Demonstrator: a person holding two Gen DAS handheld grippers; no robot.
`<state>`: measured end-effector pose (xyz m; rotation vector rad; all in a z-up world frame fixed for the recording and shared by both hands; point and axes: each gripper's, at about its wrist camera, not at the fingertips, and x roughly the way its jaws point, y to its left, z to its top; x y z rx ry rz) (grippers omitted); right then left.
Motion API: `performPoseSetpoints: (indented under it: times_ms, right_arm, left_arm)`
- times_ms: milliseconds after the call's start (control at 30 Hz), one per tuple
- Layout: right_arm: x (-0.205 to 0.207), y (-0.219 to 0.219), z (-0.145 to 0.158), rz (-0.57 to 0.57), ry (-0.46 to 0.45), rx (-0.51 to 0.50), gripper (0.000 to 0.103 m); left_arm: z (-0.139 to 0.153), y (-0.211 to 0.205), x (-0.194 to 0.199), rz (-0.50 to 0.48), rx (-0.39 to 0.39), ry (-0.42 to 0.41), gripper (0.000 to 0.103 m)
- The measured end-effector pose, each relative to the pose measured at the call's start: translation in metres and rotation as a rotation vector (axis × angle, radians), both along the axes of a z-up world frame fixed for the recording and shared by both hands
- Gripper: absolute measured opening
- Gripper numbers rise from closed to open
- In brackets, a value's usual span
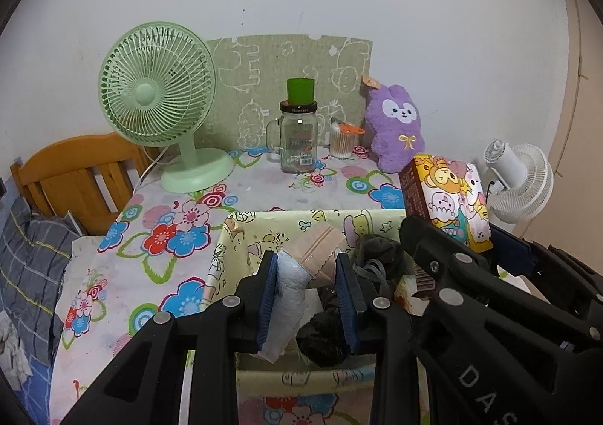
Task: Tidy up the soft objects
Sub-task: 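Lower both items into the fabric box and open both grippers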
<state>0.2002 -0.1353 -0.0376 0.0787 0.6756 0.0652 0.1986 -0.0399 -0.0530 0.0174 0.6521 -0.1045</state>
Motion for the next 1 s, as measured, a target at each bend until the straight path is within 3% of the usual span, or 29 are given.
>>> performPoseSetpoints:
  times_ms: [333, 467, 600, 1000]
  right_arm:
    - [0.019, 0.003, -0.020, 0.021, 0.024, -0.004, 0.050]
    - [0.022, 0.008, -0.026, 0.046, 0.031, -0.003, 0.050]
    - [0.022, 0.015, -0.030, 0.072, 0.037, -0.002, 0.050]
    - [0.022, 0.026, -0.032, 0.117, 0.044, 0.031, 0.050]
  left_arm:
    - [-0.021, 0.007, 0.019, 0.044, -0.031, 0.031, 0.036]
    - [-0.026, 0.013, 0.019, 0.055, -0.041, 0.053, 0.042]
    - [-0.030, 0.020, 0.017, 0.076, -0.045, 0.075, 0.056]
    - [-0.029, 0.029, 0.007, 0.061, -0.080, 0.100, 0.072]
